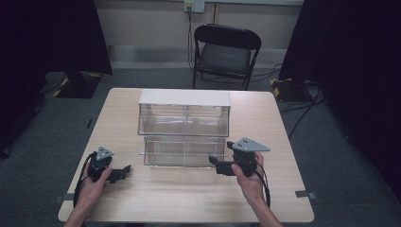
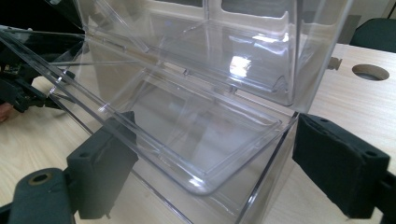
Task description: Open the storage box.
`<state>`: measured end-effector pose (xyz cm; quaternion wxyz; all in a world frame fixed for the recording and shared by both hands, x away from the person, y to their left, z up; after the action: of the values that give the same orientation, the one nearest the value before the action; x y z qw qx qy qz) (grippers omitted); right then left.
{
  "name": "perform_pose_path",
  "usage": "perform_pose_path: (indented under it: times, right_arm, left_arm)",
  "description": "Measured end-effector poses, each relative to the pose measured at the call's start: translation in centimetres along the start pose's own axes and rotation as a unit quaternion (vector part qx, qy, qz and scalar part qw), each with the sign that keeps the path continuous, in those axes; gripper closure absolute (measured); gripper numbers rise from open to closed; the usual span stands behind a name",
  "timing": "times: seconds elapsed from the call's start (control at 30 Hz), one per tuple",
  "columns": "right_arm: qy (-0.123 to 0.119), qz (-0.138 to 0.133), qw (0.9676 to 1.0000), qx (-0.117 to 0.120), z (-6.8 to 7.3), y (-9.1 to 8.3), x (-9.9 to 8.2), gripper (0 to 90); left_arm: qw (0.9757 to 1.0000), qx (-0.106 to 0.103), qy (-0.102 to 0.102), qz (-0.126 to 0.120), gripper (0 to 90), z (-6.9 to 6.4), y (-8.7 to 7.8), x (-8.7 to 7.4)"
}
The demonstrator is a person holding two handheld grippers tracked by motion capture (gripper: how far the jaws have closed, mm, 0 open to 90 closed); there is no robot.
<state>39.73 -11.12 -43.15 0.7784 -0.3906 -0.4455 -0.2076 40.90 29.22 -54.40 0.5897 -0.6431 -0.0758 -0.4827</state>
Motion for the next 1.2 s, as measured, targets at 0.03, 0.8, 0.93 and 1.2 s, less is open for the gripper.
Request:
perform_pose_path:
  times: [0.03, 0.8, 0.93, 1.2]
  right_arm:
    - [-0.001, 0.000, 1.0000, 0.000, 0.0, 0.0, 0.0, 13.3]
    - [0.032, -0.040, 0.9986, -0.011, -0.8, 0.0, 2.4, 13.4]
    - [0.032, -0.040, 0.9987, -0.008, -0.9, 0.1, 2.7, 13.3]
    - [0.033, -0.041, 0.9986, -0.006, -0.9, 0.2, 2.8, 12.4]
  left_arm:
    - [1.0000, 0.000, 0.000, 0.000, 6.4, 0.0, 0.0, 0.0]
    - [1.0000, 0.000, 0.000, 0.000, 6.4, 0.0, 0.0, 0.0]
    - [1.0000, 0.000, 0.000, 0.000, 6.4, 0.0, 0.0, 0.0]
    - [1.0000, 0.000, 0.000, 0.000, 6.4, 0.0, 0.0, 0.0]
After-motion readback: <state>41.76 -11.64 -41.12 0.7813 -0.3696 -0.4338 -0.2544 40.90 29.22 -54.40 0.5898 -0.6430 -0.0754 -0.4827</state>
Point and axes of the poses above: each handheld gripper's, and its own axes: y roughly forward along the jaws, x roughly out of its top, z roughly to its left, the point moved 6 cm from there along y, roughly forward along the jaws, and after that the axes turned 13 degrees about y, right-handed, at the moved point
